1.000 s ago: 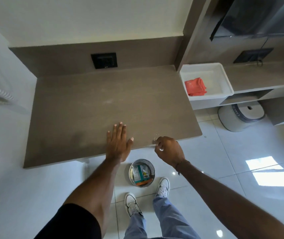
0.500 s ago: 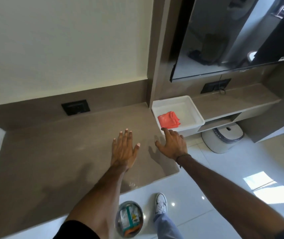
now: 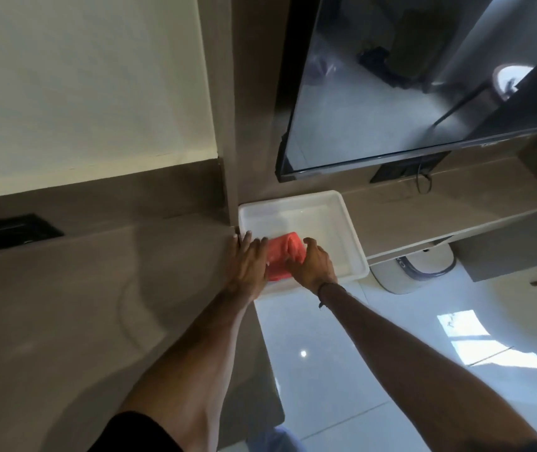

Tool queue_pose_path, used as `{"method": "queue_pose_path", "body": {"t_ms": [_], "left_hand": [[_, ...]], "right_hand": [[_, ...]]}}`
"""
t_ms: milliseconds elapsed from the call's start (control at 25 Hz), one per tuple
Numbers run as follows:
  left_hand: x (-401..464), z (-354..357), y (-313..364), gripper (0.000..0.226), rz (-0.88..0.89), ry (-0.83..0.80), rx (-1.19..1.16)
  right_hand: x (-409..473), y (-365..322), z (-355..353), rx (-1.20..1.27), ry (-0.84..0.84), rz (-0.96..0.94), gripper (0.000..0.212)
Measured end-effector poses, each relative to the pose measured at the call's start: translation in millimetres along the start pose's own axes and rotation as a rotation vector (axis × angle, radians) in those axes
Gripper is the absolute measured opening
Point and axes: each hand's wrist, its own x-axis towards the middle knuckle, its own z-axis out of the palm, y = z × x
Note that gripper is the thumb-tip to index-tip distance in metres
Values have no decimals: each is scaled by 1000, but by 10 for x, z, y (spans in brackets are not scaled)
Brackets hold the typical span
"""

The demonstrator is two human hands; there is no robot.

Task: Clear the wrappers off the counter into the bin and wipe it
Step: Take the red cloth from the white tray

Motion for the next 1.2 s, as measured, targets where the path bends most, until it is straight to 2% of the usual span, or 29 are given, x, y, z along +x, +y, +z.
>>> {"method": "queue_pose_path", "body": {"t_ms": [160,240,320,400,520,680,840,1000,1120,1200], "left_hand": [[430,37,45,98,49,-176,218],[508,-4,93,86,43,-173,166],[515,-115,131,55,43,-95,-69],[372,-292,93,37,32,-10,-367],[-142,-535,-194,31,-1,87,-580],[-979,-538,-662,24,-123,95,-638],[-1514,-507,-945,24,-220,107,-641],[-1866,-393,-1037,28,-209,100,-619],[-2275,-233,-1052,47,-192,198,-420],[-2658,-153,-1008,45,-178,286,-410]], "right_hand": [[402,137,187,27,-46,50,59],[489,132,202,33,-100,46,61],[482,101,130,96,-166,68,62],[343,46,16,175,-144,60,58],[-95,-128,-35,248,-141,-59,57],[-687,-435,352,190,-290,-184,49],[-1131,-621,774,85,-346,-220,56],[-1533,-586,955,25,-260,-251,49],[-1965,-480,985,-10,-34,-271,38],[-2380,-321,1048,-102,167,-330,34]]}}
